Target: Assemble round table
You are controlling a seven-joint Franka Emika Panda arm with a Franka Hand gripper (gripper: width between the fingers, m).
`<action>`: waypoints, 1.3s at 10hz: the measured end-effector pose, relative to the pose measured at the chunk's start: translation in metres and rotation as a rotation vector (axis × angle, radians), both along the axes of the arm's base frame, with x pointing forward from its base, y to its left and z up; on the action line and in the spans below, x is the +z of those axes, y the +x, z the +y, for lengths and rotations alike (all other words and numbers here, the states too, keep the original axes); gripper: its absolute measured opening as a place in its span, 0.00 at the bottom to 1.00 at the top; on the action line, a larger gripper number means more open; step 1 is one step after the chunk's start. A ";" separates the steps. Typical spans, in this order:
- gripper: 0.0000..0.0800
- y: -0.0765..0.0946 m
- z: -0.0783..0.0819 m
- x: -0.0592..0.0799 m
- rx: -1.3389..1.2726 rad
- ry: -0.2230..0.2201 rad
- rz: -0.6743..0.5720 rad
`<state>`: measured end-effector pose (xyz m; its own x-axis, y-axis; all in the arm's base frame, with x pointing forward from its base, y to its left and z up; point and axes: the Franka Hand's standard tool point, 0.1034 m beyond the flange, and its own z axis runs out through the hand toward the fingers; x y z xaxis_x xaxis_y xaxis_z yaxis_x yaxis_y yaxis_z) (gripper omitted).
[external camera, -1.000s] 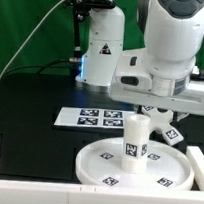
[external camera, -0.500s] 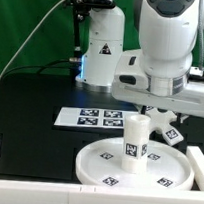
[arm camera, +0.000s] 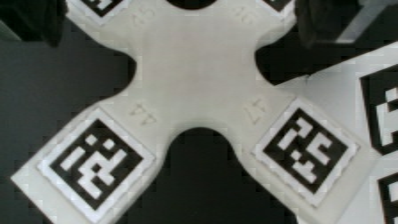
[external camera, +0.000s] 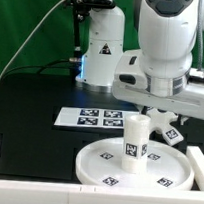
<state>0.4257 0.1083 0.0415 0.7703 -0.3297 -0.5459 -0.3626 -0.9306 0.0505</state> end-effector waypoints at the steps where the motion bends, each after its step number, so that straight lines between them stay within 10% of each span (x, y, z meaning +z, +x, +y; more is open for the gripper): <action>1: 0.81 0.001 -0.001 -0.002 0.018 0.004 -0.017; 13: 0.81 -0.017 0.000 -0.020 0.011 -0.035 -0.029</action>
Offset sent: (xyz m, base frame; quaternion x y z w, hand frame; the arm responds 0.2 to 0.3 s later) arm -0.0177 0.0102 -0.0076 0.0067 0.0209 0.0108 0.9997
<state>0.4090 0.1082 0.0216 0.7894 -0.3396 -0.5113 -0.3539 -0.9324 0.0728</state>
